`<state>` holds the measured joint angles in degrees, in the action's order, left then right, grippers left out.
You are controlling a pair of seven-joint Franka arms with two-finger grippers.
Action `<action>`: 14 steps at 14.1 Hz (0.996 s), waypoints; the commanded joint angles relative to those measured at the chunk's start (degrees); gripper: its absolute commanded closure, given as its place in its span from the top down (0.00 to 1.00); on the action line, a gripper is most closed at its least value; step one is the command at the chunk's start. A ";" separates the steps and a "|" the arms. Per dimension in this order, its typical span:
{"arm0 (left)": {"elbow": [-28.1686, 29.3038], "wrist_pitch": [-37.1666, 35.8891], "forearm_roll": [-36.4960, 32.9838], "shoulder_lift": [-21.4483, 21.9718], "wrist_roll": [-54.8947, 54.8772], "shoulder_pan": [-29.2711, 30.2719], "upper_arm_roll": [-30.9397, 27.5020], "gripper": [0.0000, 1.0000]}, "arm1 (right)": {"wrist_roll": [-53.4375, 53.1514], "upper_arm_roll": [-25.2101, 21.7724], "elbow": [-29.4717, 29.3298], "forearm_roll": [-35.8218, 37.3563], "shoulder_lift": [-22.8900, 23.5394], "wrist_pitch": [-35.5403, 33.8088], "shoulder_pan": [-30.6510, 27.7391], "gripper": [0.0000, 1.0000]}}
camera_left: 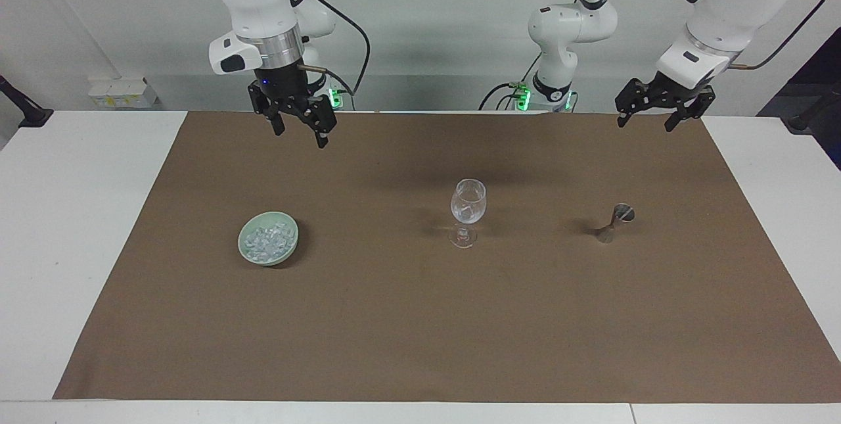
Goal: Pour wine and add ice with both arms
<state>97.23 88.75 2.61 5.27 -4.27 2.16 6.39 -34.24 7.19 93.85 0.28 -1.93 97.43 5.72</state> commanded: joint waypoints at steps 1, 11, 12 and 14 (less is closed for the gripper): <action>0.07 -0.86 -0.59 0.44 -0.48 -1.19 -1.03 1.00 | 4.53 0.72 0.37 1.39 -2.29 -4.25 -2.99 1.00; 0.15 -0.95 -0.59 0.44 -0.48 -1.10 -1.12 1.00 | 17.63 -1.04 -4.64 0.95 -0.45 -11.38 -8.97 1.00; 0.15 -0.95 -0.59 0.44 -0.48 -1.02 -1.20 1.00 | 17.72 -1.04 -4.64 1.04 -0.36 -11.21 -8.89 1.00; 0.15 -0.95 -0.59 0.44 -0.48 -1.10 -1.20 1.00 | 17.90 -0.95 -5.34 1.57 0.43 -11.56 -8.80 1.00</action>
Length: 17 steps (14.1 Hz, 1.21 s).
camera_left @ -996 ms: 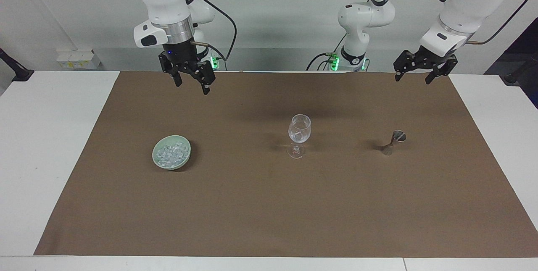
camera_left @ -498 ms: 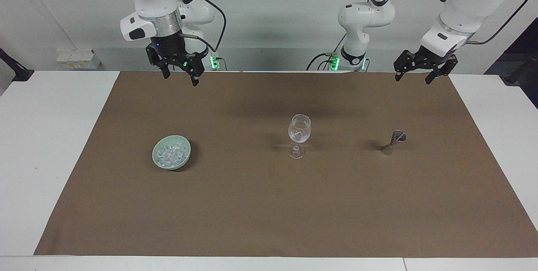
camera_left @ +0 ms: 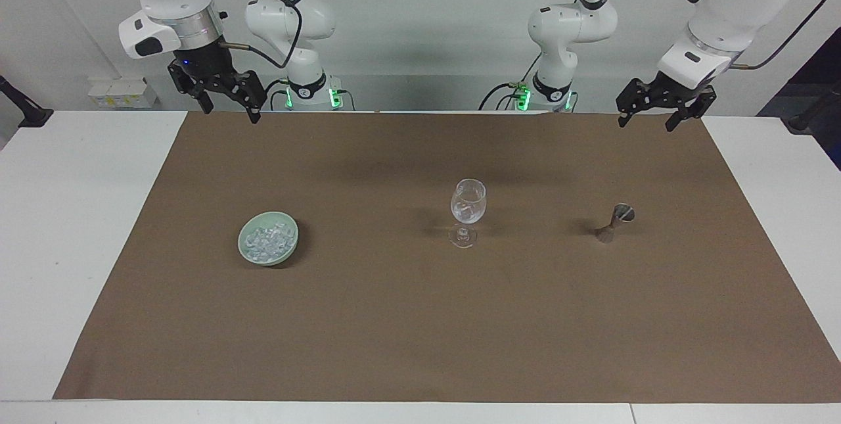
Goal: Pour wine and add ice with both arms
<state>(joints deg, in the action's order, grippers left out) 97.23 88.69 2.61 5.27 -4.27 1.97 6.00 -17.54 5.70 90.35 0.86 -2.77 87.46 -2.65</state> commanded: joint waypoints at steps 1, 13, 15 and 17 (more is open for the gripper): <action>0.24 -0.89 -0.59 0.44 -0.48 -0.91 -0.82 1.00 | 1.71 0.63 -1.93 2.12 1.27 -1.77 -0.34 1.00; 0.16 -0.80 -0.59 0.44 -0.39 -0.82 -0.99 1.00 | 3.12 0.89 -0.44 1.52 0.48 -0.01 -0.16 1.00; 0.07 -0.71 -0.59 0.44 -0.39 -0.91 -0.99 1.00 | 3.21 0.89 -0.09 1.52 0.31 0.08 -0.16 1.00; -0.02 -0.53 -0.59 0.44 -0.39 -0.82 -1.08 1.00 | 3.21 0.89 -0.09 1.52 0.31 0.25 -0.25 1.00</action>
